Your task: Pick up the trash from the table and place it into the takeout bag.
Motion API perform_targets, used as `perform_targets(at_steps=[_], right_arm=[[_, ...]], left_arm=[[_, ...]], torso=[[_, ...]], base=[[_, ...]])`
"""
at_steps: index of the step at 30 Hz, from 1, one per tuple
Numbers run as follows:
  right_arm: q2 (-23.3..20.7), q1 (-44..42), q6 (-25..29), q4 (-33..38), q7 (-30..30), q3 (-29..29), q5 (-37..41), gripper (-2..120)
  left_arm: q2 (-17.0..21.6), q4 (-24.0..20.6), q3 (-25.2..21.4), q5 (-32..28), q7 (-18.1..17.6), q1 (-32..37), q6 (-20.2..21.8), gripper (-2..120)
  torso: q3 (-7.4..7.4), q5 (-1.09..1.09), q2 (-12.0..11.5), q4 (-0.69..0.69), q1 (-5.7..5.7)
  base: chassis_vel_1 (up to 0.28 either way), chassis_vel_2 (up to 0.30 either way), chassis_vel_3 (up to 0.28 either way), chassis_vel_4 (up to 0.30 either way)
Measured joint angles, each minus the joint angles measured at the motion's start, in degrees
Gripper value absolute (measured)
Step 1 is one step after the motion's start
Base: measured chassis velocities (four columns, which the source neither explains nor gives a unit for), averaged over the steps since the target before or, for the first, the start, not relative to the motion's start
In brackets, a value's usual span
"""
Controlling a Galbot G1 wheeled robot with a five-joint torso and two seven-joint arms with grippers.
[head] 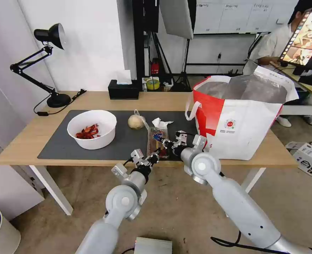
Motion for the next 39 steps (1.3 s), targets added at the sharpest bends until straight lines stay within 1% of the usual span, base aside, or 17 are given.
perform_targets(at_steps=[2,9,16,18,19,22,23,25,27,28,29,30,33,34,37,38,39], right_arm=[[0.14,-0.14,0.08,-0.15,-0.02,0.00,-0.08,0],[0.29,-0.33,0.20,-0.35,-0.01,0.07,-0.19,0],[0.31,-0.68,0.31,-0.34,0.09,0.31,-0.28,0],[0.39,-0.91,0.39,-0.34,0.13,0.44,-0.41,0],[0.39,-0.91,0.39,-0.34,0.13,0.44,-0.41,0],[0.63,-1.11,0.43,-0.33,0.24,0.62,-0.51,0],[0.63,-1.11,0.43,-0.33,0.24,0.62,-0.51,0],[0.91,-1.16,0.45,-0.36,0.39,0.64,-0.64,0],[0.97,-1.16,0.44,-0.36,0.43,0.67,-0.66,0],[1.23,-1.13,0.44,-0.36,0.73,0.74,-0.72,0],[1.33,-1.12,0.44,-0.34,0.90,0.79,-0.73,0],[1.33,-1.12,0.44,-0.34,0.90,0.79,-0.73,0],[1.31,-0.87,0.37,-0.10,1.23,1.26,-0.63,0],[1.31,-0.87,0.37,-0.10,1.23,1.26,-0.63,0],[1.32,-1.15,0.36,0.28,1.53,1.90,-0.55,0],[1.32,-1.15,0.36,0.28,1.53,1.90,-0.55,0],[1.31,-1.34,0.36,0.52,1.59,2.07,-0.55,0]], left_arm=[[0.05,-0.01,-0.08,0.01,0.02,0.03,-0.02,0],[0.27,-0.12,-0.19,0.36,0.11,0.08,-0.06,0],[1.56,-1.92,-0.90,1.68,1.05,0.89,-0.73,0],[3.46,-3.71,-1.97,2.49,1.46,1.86,-0.92,0],[3.46,-3.71,-1.97,2.49,1.46,1.86,-0.92,0],[6.67,-5.62,-4.23,6.07,3.27,3.90,-1.12,0],[6.67,-5.62,-4.23,6.07,3.27,3.90,-1.12,0],[9.28,-7.02,-6.54,11.83,5.91,6.70,-1.34,0],[9.81,-7.25,-6.98,13.15,6.48,7.36,-1.45,0],[11.38,-8.00,-8.68,17.20,8.66,9.70,-1.90,0],[12.23,-8.53,-9.85,19.29,9.74,11.03,-2.10,2],[12.23,-8.53,-9.85,19.29,9.74,11.03,-2.10,2],[14.17,-10.40,-13.62,25.20,12.15,13.92,-2.60,17],[14.17,-10.40,-13.62,25.20,12.15,13.92,-2.60,17],[15.29,-10.43,-16.92,33.81,15.21,16.80,-5.14,30],[15.29,-10.43,-16.92,33.81,15.21,16.80,-5.14,30],[15.61,-10.36,-17.96,36.03,15.88,18.06,-6.02,36]], torso=[[0.00,0.00,0.00,0.00,0.00],[0.00,0.00,0.00,0.00,0.00],[0.00,0.00,0.00,0.00,0.00],[-0.01,0.00,0.01,0.01,0.00],[-0.01,0.00,0.01,0.01,0.00],[0.00,-0.01,0.00,0.00,0.00],[0.00,-0.01,0.00,0.00,0.00],[0.00,-0.02,0.01,-0.01,0.00],[0.00,-0.01,0.01,-0.01,0.00],[0.00,-0.01,0.01,-0.01,0.00],[0.00,-0.02,0.01,0.00,-0.01],[0.00,-0.02,0.01,0.00,-0.01],[0.01,0.00,0.00,0.01,0.00],[0.01,0.00,0.00,0.01,0.00],[0.02,-0.01,-0.01,0.00,0.01],[0.02,-0.01,-0.01,0.00,0.01],[0.02,0.00,-0.01,0.00,0.01]], base=[[0.000,0.000,0.000,0.000],[0.000,0.000,0.000,0.000],[0.000,0.000,0.000,0.000],[0.000,0.000,0.000,0.000],[0.000,0.000,0.000,0.000],[0.000,0.000,0.000,0.000],[0.000,0.000,0.000,0.000],[0.000,0.000,0.000,0.000],[0.000,0.000,0.000,0.000],[0.000,0.000,0.000,0.000],[0.000,0.000,0.000,0.000],[0.000,0.000,0.000,0.000],[0.000,0.000,0.000,0.000],[0.000,0.000,0.000,0.000],[0.000,0.000,0.000,0.000],[0.000,0.000,0.000,0.000],[0.000,0.000,0.000,0.000]])
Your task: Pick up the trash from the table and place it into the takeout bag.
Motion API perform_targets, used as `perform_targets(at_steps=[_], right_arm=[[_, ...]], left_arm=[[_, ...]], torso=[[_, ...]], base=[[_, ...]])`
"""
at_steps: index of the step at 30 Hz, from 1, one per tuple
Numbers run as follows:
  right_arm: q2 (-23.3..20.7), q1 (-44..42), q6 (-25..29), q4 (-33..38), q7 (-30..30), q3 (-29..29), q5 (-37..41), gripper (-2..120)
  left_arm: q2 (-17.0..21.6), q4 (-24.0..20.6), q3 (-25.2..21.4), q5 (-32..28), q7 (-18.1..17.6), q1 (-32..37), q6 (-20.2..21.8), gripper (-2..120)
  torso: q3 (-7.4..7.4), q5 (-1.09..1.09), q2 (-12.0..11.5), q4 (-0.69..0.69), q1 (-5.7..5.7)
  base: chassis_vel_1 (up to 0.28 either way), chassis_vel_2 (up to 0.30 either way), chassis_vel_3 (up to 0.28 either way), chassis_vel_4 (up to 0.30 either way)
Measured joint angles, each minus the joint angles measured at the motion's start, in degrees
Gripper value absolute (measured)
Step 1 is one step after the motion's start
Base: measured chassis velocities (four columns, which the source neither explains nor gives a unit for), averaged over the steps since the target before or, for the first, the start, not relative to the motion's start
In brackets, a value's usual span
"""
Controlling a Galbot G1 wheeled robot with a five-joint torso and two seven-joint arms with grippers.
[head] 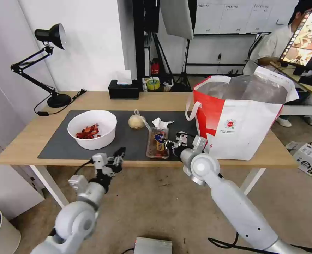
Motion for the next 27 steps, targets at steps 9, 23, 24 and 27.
perform_targets(at_steps=[9,23,24,27], right_arm=[[-0.28,-2.65,0.00,2.47,0.58,3.06,0.27,0],[-0.01,-3.19,0.06,10.01,1.11,5.73,4.61,0],[-0.01,-3.19,0.06,10.01,1.11,5.73,4.61,0],[0.09,-2.64,0.09,11.81,1.74,6.47,5.99,0]], left_arm=[[-0.01,2.51,-1.96,9.13,1.01,4.17,-5.69,68],[-2.68,4.23,-4.95,17.89,0.80,7.77,-9.04,100],[-2.68,4.23,-4.95,17.89,0.80,7.77,-9.04,100],[-3.27,4.34,-5.31,18.68,0.70,8.36,-9.26,100]], torso=[[0.00,0.01,0.00,-0.01,0.00],[-0.01,0.00,0.00,-0.01,0.00],[-0.01,0.00,0.00,-0.01,0.00],[-0.01,0.00,0.00,-0.01,0.00]], base=[[0.000,0.000,0.000,0.000],[0.000,0.000,0.000,0.000],[0.000,0.000,0.000,0.000],[0.000,0.000,0.000,0.000]])
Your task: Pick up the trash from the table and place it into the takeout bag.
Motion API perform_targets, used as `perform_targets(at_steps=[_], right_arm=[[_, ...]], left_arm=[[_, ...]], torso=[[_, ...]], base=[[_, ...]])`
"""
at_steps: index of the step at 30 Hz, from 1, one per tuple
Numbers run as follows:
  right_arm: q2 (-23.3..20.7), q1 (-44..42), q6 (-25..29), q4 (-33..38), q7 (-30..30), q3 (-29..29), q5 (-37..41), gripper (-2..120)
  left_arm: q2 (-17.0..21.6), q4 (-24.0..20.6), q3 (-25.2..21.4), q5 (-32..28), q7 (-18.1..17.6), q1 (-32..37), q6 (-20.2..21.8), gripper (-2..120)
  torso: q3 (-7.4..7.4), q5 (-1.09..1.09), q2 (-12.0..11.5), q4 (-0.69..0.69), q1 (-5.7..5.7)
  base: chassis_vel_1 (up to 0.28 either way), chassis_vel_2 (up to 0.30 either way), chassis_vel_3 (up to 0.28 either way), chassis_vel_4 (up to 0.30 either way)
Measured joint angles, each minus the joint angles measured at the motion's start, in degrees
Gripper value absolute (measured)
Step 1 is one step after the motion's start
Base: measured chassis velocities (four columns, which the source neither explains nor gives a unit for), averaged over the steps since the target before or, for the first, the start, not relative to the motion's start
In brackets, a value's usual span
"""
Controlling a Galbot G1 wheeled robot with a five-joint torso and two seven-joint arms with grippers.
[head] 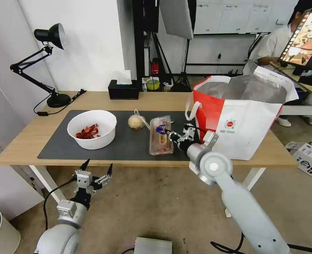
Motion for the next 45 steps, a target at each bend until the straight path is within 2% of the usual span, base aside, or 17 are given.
perform_targets(at_steps=[5,8,14,17,20,22,23,28,32,38,45], right_arm=[[0.21,1.22,0.00,2.47,1.14,0.96,2.07,0],[0.14,5.29,-0.01,6.16,3.31,2.66,5.71,0],[-0.83,12.23,-0.02,8.32,5.66,4.86,8.60,0],[-2.63,16.44,-0.08,8.15,6.92,6.39,9.94,0],[-6.81,20.19,-0.12,5.01,7.22,8.44,9.98,0],[-7.87,20.69,-0.13,4.25,7.21,8.87,9.90,0],[-10.18,21.55,-0.13,2.97,7.09,9.70,9.67,0],[-15.71,22.09,-0.04,-0.30,5.40,12.84,8.31,0],[-18.49,21.53,0.70,-2.45,3.87,14.28,6.74,0],[-20.79,19.23,2.16,-5.71,1.28,15.23,1.76,0],[-21.32,15.45,3.49,-6.98,-0.80,15.34,-4.44,0]], left_arm=[[-0.40,0.12,-0.04,0.72,-0.03,0.53,-0.29,100],[-0.98,0.31,-0.17,1.91,-0.06,1.33,-0.76,100],[-1.47,0.11,-0.36,2.32,-0.09,1.84,-0.80,100],[-1.88,0.04,-0.37,2.49,-0.10,2.02,-0.92,100],[-2.43,-0.04,-0.17,2.63,-0.09,2.02,-1.11,100],[-2.56,-0.04,-0.05,2.67,-0.08,1.93,-1.15,100],[-2.89,-0.04,0.28,2.76,-0.07,1.68,-1.23,100],[-3.24,-0.04,1.01,2.89,0.02,1.06,-1.31,100],[-3.46,-0.21,1.55,3.10,0.28,0.91,-1.34,100],[-3.82,-1.12,2.05,3.25,1.43,1.19,-1.64,100],[-3.79,-1.69,2.22,3.25,1.80,1.35,-1.88,100]], torso=[[0.00,0.00,0.00,0.00,0.00],[0.00,0.00,0.01,0.00,0.00],[0.00,0.00,0.01,0.01,0.00],[0.00,0.00,0.01,0.02,0.00],[0.00,0.01,0.01,0.01,0.00],[0.00,0.02,0.01,0.01,0.00],[0.00,0.01,0.01,0.01,0.00],[0.00,0.02,0.01,-0.01,0.00],[0.00,0.01,0.01,0.00,0.00],[0.00,0.01,0.01,0.00,0.00],[0.00,0.01,0.00,0.00,0.00]], base=[[0.000,0.000,0.000,0.000],[0.000,0.000,0.000,0.000],[0.000,0.000,0.000,0.000],[0.000,0.000,0.000,0.000],[0.000,0.000,0.000,0.000],[0.000,0.000,0.000,0.000],[0.000,0.000,0.000,0.000],[0.000,0.000,0.000,0.000],[0.000,0.000,0.000,0.000],[0.000,0.000,0.000,0.000],[0.000,0.000,0.000,0.000]])
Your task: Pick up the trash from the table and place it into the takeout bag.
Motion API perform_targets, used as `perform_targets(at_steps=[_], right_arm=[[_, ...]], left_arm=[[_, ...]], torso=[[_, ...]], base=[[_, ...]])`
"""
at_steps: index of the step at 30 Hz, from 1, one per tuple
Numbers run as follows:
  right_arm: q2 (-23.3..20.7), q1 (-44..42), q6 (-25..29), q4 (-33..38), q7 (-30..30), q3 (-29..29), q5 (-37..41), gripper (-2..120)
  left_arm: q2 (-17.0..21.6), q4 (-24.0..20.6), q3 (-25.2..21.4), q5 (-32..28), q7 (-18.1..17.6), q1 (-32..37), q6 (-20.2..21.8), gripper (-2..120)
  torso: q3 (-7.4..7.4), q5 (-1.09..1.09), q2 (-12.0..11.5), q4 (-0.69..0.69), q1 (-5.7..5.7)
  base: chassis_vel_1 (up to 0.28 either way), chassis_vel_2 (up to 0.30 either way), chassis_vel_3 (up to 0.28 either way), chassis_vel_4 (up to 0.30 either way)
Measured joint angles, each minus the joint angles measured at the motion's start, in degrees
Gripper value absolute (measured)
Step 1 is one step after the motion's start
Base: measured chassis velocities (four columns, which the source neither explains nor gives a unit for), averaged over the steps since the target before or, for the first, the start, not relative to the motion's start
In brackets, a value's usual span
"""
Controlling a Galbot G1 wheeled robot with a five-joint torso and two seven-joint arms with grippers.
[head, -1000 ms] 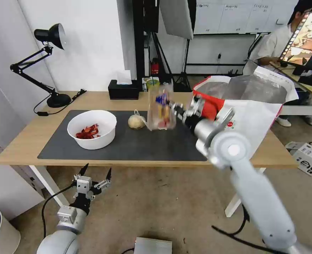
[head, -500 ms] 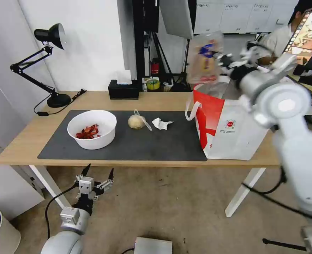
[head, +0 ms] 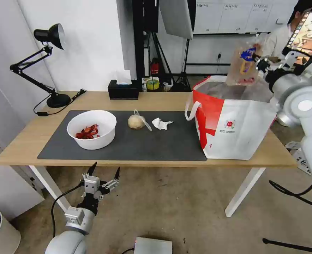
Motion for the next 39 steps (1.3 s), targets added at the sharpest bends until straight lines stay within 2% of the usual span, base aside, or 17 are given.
perform_targets(at_steps=[10,16,18,20,21,23,29,31,33,34,35,38,39], right_arm=[[-0.93,-6.73,0.52,1.95,-3.90,0.33,-9.39,0],[-1.29,-8.83,0.49,2.74,-4.28,0.73,-10.86,2],[-1.44,-9.75,0.36,3.14,-4.33,1.39,-11.05,11],[-1.54,-10.18,0.29,3.40,-4.39,1.77,-11.06,14],[-1.63,-10.70,0.20,3.71,-4.41,2.15,-11.06,21],[-1.72,-11.18,0.13,3.96,-4.41,2.47,-11.06,24],[-2.21,-13.13,0.01,6.26,-4.45,4.31,-10.78,50],[-2.42,-13.26,0.02,7.15,-4.73,4.62,-10.55,52],[-2.82,-13.29,0.12,8.92,-5.62,5.02,-9.70,60],[-3.38,-13.16,0.72,11.51,-7.21,5.33,-8.34,68],[-3.38,-13.16,0.72,11.51,-7.21,5.33,-8.34,68],[-5.21,-13.38,3.36,17.79,-11.97,5.42,-6.68,83],[-5.21,-13.38,3.36,17.79,-11.97,5.42,-6.68,83]], left_arm=[[0.17,0.32,0.02,-0.03,0.02,-0.30,-0.05,100],[0.16,0.43,0.19,-0.05,0.03,-0.46,-0.07,100],[0.16,0.46,0.22,-0.05,0.03,-0.45,-0.07,100],[0.16,0.47,0.24,-0.05,0.04,-0.44,-0.08,100],[0.16,0.47,0.27,-0.05,0.05,-0.44,-0.09,100],[0.16,0.47,0.28,-0.06,0.05,-0.44,-0.10,100],[0.22,0.46,0.46,-0.06,0.08,-0.46,-0.11,100],[0.22,0.46,0.47,-0.06,0.08,-0.45,-0.11,100],[0.24,0.42,0.46,-0.06,0.09,-0.47,-0.11,100],[0.26,0.36,0.43,-0.06,0.09,-0.52,-0.11,100],[0.26,0.36,0.43,-0.06,0.09,-0.52,-0.11,100],[0.25,0.34,0.29,-0.05,0.09,-0.63,-0.12,100],[0.25,0.34,0.29,-0.05,0.09,-0.63,-0.12,100]], torso=[[0.00,0.00,0.00,0.00,0.00],[0.00,-0.02,0.00,0.00,0.00],[0.00,-0.01,0.00,0.00,0.00],[0.00,-0.02,0.00,0.00,0.00],[-0.01,-0.02,0.00,0.00,0.00],[-0.01,-0.01,0.00,0.00,0.00],[0.00,-0.01,0.00,0.00,0.00],[0.00,-0.01,0.00,-0.01,-0.01],[-0.01,-0.01,0.00,0.00,0.00],[0.00,-0.01,0.00,0.00,0.00],[0.00,-0.01,0.00,0.00,0.00],[0.00,-0.02,0.00,0.02,0.00],[0.00,-0.02,0.00,0.02,0.00]], base=[[0.000,0.000,0.000,0.000],[0.000,0.000,0.000,0.000],[0.000,0.000,0.000,0.000],[0.000,0.000,0.000,0.000],[0.000,0.000,0.000,0.000],[0.000,0.000,0.000,0.000],[0.000,0.000,0.000,0.000],[0.000,0.000,0.000,0.000],[0.000,0.000,0.000,0.000],[0.000,0.000,0.000,0.000],[0.000,0.000,0.000,0.000],[0.000,0.000,0.000,0.000],[0.000,0.000,0.000,0.000]])
